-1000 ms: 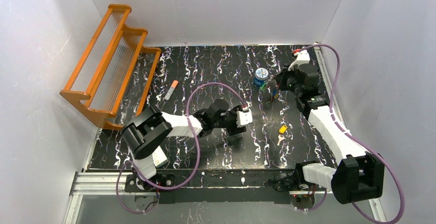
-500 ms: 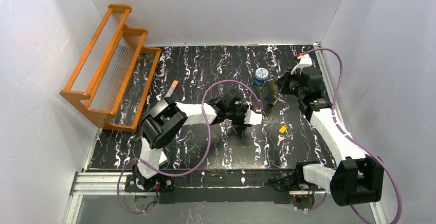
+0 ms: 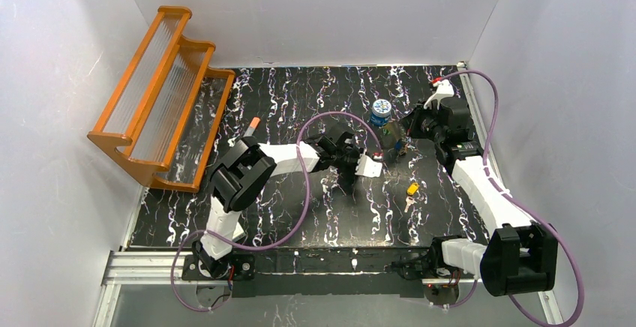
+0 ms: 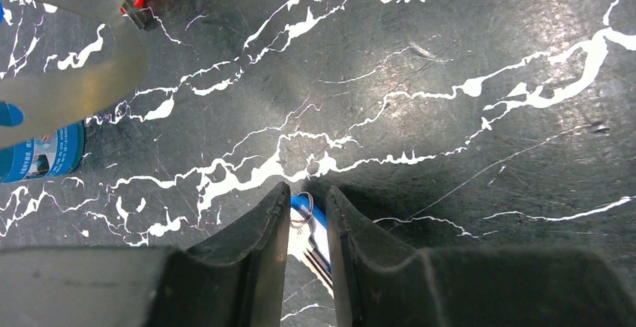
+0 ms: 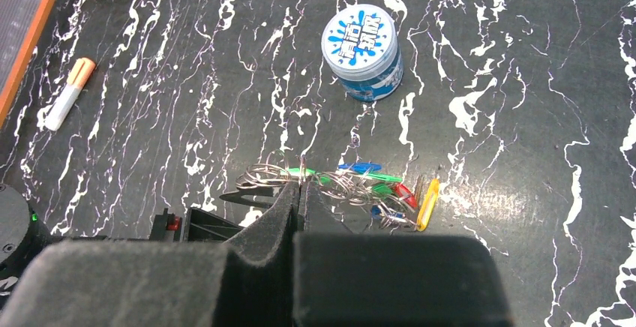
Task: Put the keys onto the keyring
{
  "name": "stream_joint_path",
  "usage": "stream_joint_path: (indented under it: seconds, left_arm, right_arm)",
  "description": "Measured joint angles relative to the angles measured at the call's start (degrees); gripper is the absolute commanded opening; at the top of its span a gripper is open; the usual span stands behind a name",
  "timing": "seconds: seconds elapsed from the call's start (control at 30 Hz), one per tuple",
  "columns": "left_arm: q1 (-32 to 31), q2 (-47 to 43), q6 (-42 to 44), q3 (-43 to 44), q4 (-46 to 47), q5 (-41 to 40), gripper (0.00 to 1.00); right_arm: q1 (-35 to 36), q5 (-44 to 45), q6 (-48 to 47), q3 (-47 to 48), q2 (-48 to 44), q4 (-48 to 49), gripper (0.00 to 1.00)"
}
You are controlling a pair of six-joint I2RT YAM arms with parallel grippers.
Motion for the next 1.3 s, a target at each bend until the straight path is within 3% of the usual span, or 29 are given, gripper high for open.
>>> stream_joint_path:
  seconds: [0.2,0.3,0.67,0.8,0.97,1.3]
  left_arm:
    - [0.04,2.01,1.22,3.15,-2.19,0.13,0.1]
    - [0.04,2.8,1.97,4.57,-3.3,0.15,0.0]
    - [2.64,3.19,-0.79,6.75,-7.72,3.13,0.0]
    - [5.46,0.81,-7.91,2.29,-1.73,5.25,0.0]
    - [8.98,-8.15,-19.71,-10.45,10.47,5.77,0.0]
    - [10.21,-20.41,-33.27,-19.43,21.99,4.96,0.0]
  right_arm:
    - [-0.37,-0.63,0.37,0.0,0.37,0.04,0.01]
    - [-0.37,-1.25,0.39,0.0,0.48,0.04,0.01]
    - [-0.63,-2.8,0.52,0.0,0.66,0.07,0.01]
    - [-0.63,-3.67,0.7,0.0,0.7,0.07,0.01]
    - [-0.63,-5.42,0.92,0.0,0.98,0.07,0.01]
    - [-0.66,-10.45,1.2,0.0,1.68,0.13,0.01]
